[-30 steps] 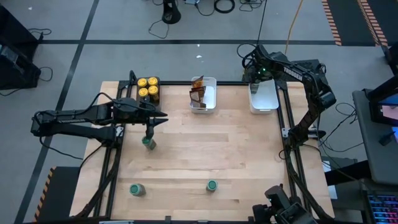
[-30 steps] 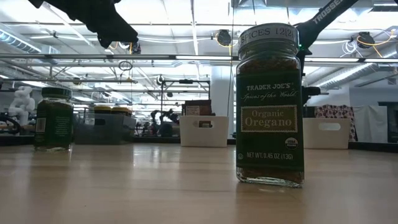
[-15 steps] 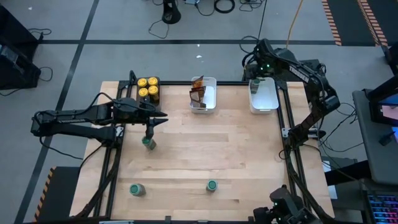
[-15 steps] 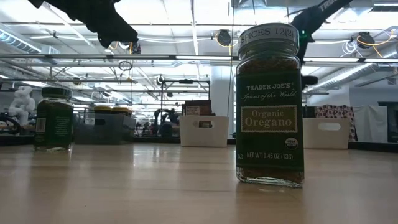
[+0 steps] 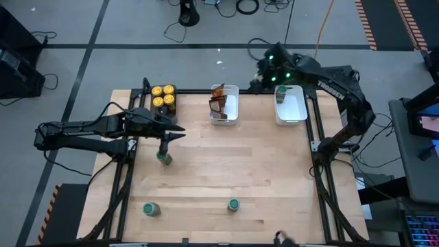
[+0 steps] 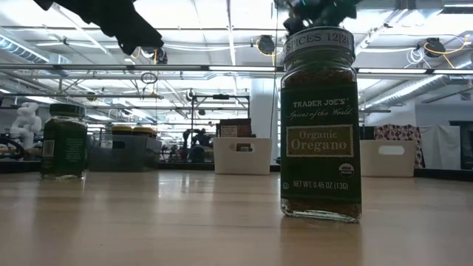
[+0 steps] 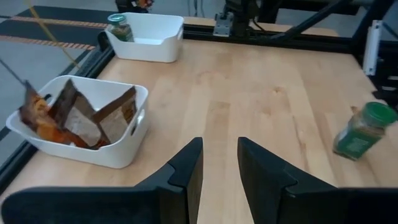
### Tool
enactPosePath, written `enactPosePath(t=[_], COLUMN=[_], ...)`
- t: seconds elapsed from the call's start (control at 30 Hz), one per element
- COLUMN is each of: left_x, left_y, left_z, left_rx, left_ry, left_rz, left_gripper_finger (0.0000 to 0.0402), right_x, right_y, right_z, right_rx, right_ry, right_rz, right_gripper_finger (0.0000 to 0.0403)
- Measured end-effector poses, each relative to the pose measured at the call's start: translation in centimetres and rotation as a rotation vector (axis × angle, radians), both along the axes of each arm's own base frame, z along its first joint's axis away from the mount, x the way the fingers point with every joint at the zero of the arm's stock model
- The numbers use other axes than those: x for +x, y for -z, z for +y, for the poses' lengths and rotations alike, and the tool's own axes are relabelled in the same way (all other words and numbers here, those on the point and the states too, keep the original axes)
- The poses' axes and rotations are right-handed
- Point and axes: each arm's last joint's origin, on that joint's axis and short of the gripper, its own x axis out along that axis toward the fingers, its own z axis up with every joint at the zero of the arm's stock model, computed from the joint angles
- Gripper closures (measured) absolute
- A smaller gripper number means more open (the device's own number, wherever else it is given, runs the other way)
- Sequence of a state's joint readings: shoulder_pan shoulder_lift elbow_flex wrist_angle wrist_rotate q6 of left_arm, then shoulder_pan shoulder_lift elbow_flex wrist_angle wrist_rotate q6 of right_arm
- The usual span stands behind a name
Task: Sort spices by type
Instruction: Put the bottom right green seasoning bottle into the right white bin
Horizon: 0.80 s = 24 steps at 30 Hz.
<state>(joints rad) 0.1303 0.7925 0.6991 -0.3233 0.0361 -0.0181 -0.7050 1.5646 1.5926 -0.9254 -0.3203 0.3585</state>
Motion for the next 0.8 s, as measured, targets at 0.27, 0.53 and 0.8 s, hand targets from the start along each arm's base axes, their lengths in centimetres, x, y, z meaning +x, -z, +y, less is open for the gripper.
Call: enactPosePath(t=[0.27, 0.53, 0.8], left_x=[0.0, 0.4, 0.7], left_y=[0.0, -0.9, -1.6], left_z=[-0.1, -0.2, -2.8], left_rx=[-0.083, -0.285, -0.480], left_ry=[-0.011, -0.080, 0.003], left_rz=[-0.009, -0.122, -0.178], left_gripper_finger=[0.0297, 0.0297, 0.0297], right_x=[5.6, 7.8, 8.2], right_y=[-1.2, -1.3, -1.9], right_z=[7.9, 16.9, 25.0], right_rx=[-0.038, -0.027, -0.043], right_ry=[-0.265, -0.542, -0.785], right_rz=[-0.116, -0.131, -0.226], right_gripper_finger=[0.0149, 0.0149, 0.0149])
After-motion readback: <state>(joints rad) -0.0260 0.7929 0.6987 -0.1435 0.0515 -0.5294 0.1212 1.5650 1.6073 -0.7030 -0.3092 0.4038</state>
